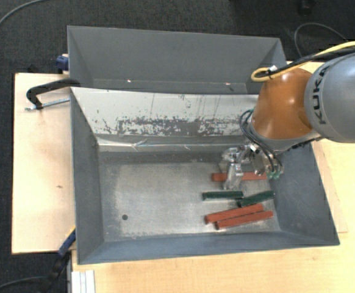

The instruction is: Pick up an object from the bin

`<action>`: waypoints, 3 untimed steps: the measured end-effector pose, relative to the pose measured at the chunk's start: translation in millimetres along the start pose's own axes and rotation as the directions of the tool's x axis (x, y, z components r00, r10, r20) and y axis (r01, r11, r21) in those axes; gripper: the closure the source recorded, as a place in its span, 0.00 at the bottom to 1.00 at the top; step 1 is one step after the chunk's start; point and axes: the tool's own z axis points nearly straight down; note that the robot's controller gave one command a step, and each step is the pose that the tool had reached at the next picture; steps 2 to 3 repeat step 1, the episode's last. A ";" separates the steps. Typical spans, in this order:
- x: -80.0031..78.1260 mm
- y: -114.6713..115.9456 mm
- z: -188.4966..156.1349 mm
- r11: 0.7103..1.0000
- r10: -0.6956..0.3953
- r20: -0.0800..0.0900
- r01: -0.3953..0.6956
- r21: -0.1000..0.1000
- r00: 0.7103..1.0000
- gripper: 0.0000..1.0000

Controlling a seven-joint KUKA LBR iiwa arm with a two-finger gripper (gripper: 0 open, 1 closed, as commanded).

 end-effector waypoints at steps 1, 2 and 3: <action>4.7 34.2 -168.0 0.999 -0.040 0.010 0.040 0.002 0.999 1.00; 4.7 34.2 -168.0 0.999 -0.040 0.010 0.040 0.002 0.999 1.00; 4.7 34.2 -168.0 0.999 -0.040 0.010 0.040 0.002 0.999 1.00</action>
Offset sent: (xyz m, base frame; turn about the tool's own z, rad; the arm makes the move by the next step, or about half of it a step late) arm -0.0100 0.0324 0.1642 -0.0389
